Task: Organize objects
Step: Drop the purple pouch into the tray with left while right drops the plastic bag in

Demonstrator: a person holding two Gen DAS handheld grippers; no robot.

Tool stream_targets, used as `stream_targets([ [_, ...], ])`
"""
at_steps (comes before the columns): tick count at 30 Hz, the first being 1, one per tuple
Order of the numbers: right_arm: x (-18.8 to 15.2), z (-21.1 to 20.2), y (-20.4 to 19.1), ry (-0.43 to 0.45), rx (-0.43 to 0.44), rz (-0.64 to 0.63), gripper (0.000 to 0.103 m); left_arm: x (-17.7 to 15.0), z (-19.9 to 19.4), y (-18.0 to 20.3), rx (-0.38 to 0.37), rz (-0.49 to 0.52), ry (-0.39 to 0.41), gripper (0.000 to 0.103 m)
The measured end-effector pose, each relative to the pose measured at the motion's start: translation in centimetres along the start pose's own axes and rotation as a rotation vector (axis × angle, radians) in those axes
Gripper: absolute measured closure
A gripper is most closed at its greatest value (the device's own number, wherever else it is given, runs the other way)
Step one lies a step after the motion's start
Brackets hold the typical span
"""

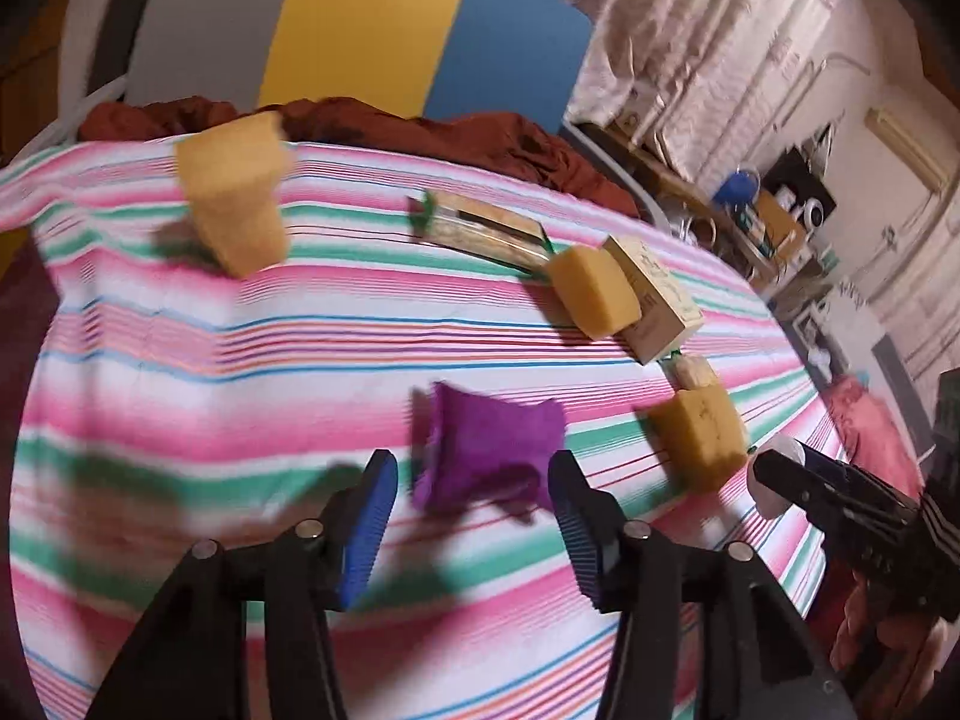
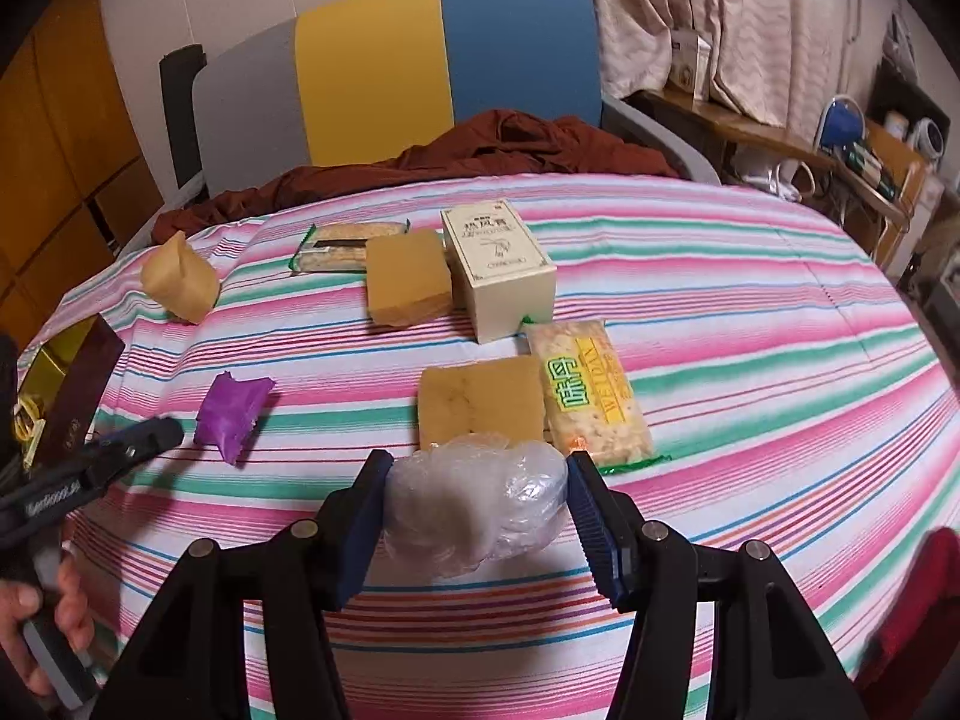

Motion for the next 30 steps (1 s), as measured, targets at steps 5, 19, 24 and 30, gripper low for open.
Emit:
stream_targets([
  [5,-0.1,0.7,0.0,-0.012,-0.009,-0.014,0.044,0.7,3.0,1.4,0.063,0.11,-0.047,0.049],
  [19,-0.3,0.8,-1.1,-0.01,0.015,-0.045,0.044,-0.6,-2.1,0.2,-0.034,0.089,0.075,0.062],
  [24,-0.5,0.4,-2.2,-0.004,0.03,-0.062,0.044,-0.4,-6.4,-1.9,-0.051,0.033,0.135,0.062],
  [30,-1.7,-0.1,-6.0,-0.012,0.065,-0.144,0.044,0.2,-11.6,-6.5,-0.019,-0.053,0.216,0.062],
])
Point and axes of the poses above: each gripper's, at about its wrist camera, not at the fingertips, and z roughly the way its jaws point, y to its right, x to its top, the point moved 10 cm from there along z, roughly the way its jaws point, and after that the axes turned 5 degrees about z, right-handed, at the moved point
